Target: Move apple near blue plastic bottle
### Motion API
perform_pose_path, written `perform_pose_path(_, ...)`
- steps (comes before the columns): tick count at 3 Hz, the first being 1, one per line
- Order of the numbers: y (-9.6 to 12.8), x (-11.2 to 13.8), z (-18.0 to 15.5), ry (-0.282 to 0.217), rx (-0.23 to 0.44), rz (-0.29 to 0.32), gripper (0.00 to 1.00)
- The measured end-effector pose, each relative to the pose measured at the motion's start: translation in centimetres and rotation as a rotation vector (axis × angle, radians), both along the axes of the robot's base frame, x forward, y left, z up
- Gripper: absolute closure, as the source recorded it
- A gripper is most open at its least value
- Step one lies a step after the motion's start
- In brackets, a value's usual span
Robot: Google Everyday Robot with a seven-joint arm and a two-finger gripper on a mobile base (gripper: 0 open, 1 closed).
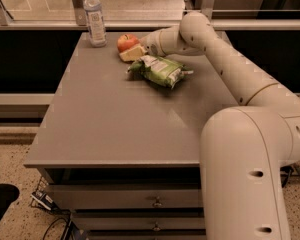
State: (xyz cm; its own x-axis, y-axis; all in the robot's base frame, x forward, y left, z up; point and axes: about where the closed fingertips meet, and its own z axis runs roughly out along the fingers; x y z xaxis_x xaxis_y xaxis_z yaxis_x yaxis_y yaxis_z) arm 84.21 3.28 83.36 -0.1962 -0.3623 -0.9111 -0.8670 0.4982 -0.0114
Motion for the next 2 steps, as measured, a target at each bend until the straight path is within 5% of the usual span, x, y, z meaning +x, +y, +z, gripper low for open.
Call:
perform_pose_path(1,0.04,0.00,-0.02,0.000,0.000,0.000,0.00)
perform_pose_path(2,0.07,0.00,-0.04,0.001,0.000,0.001,0.00)
